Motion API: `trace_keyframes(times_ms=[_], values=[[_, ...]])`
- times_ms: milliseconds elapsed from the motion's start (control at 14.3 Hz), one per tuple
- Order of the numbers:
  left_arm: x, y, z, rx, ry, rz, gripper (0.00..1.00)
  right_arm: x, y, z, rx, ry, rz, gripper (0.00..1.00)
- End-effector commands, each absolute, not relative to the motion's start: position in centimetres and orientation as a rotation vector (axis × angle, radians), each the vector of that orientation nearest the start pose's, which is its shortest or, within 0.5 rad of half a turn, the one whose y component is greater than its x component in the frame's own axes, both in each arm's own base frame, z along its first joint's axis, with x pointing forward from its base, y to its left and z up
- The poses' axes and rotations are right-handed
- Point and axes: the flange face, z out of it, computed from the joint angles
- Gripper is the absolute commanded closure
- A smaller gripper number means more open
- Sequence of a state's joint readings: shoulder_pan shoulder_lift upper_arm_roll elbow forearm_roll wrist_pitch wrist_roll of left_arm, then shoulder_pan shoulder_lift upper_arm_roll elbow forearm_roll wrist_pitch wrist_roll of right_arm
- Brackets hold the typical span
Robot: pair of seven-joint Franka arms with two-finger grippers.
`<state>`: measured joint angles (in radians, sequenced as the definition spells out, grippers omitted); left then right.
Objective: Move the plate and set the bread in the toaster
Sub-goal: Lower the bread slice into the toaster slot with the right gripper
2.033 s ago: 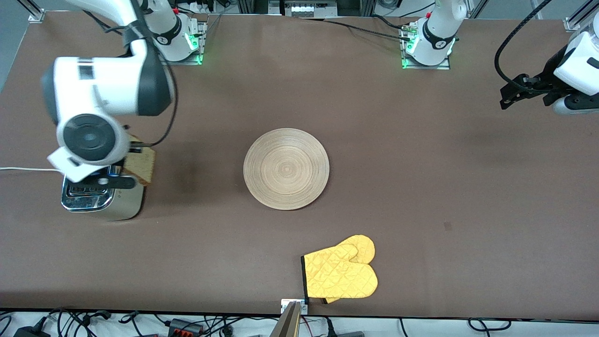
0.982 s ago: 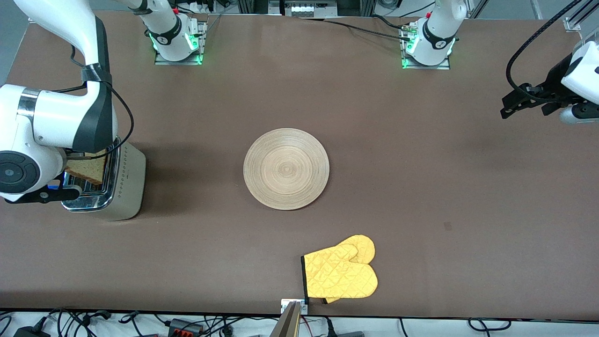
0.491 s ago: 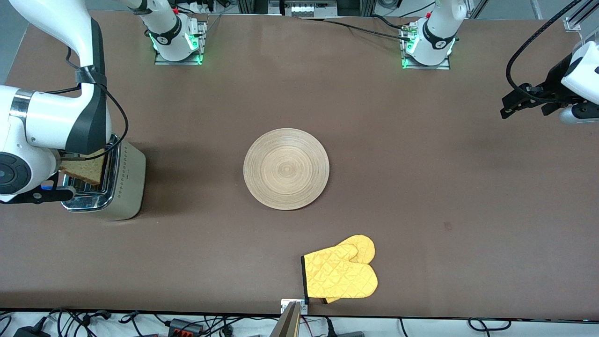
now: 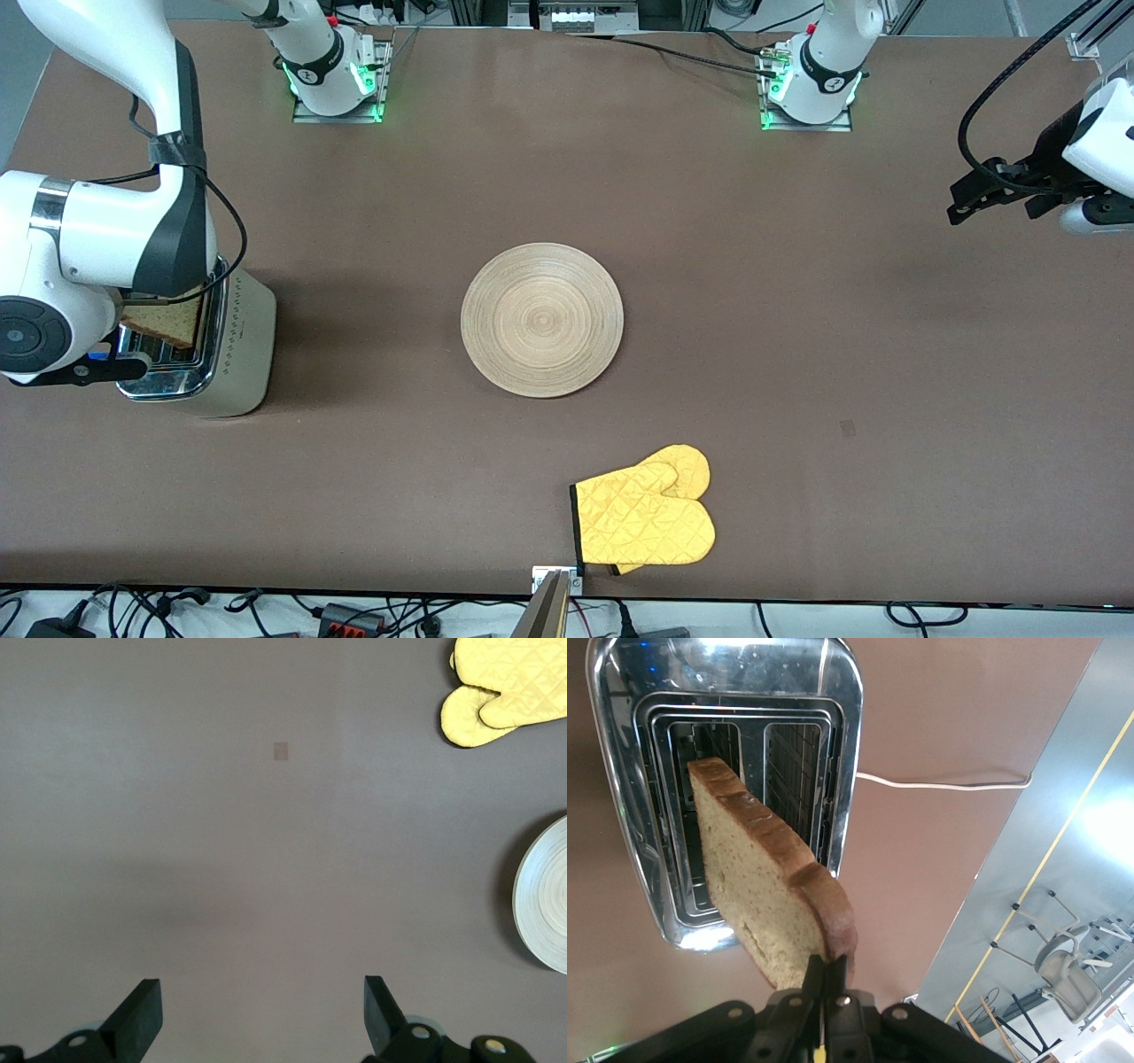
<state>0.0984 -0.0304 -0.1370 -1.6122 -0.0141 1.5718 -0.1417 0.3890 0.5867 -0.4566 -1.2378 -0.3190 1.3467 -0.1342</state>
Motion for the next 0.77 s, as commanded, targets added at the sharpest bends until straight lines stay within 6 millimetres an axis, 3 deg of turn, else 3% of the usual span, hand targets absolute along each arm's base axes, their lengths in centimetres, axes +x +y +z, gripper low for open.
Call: trace_keyframes(times_ms=[0,140,210,280,351,421,561,701], values=[[54.5,-2.4,62.7,-3.169,-0.163,0.005,0.00,66.4,-1.0,43.3,2.546,0.137,-0.612,1.00],[54.4,-2.5,63.0,-3.167,-0.165,-0.005,0.00,66.6,-1.3,42.0,2.568,0.151,-0.591,1.00],[54.4,-2.5,63.0,-3.167,-0.170,-0.005,0.00,66.8,-1.3,41.6,2.567,0.146,-0.581,0.95],[54.4,-2.5,63.0,-3.167,-0.172,-0.003,0.00,66.9,-0.8,41.1,2.566,0.150,-0.582,0.68],[54.4,-2.5,63.0,-3.167,-0.177,-0.007,0.00,67.1,-0.7,41.0,2.587,0.143,-0.569,0.27],[54.4,-2.5,63.0,-3.166,-0.180,-0.005,0.00,67.3,-0.7,41.1,2.626,0.141,-0.537,0.00],[54.4,-2.5,63.0,-3.166,-0.180,-0.002,0.00,67.4,0.2,42.5,2.664,0.143,-0.492,0.00],[54.4,-2.3,62.9,-3.166,-0.185,0.000,0.00,67.0,1.8,46.6,2.693,0.084,-0.386,0.00]])
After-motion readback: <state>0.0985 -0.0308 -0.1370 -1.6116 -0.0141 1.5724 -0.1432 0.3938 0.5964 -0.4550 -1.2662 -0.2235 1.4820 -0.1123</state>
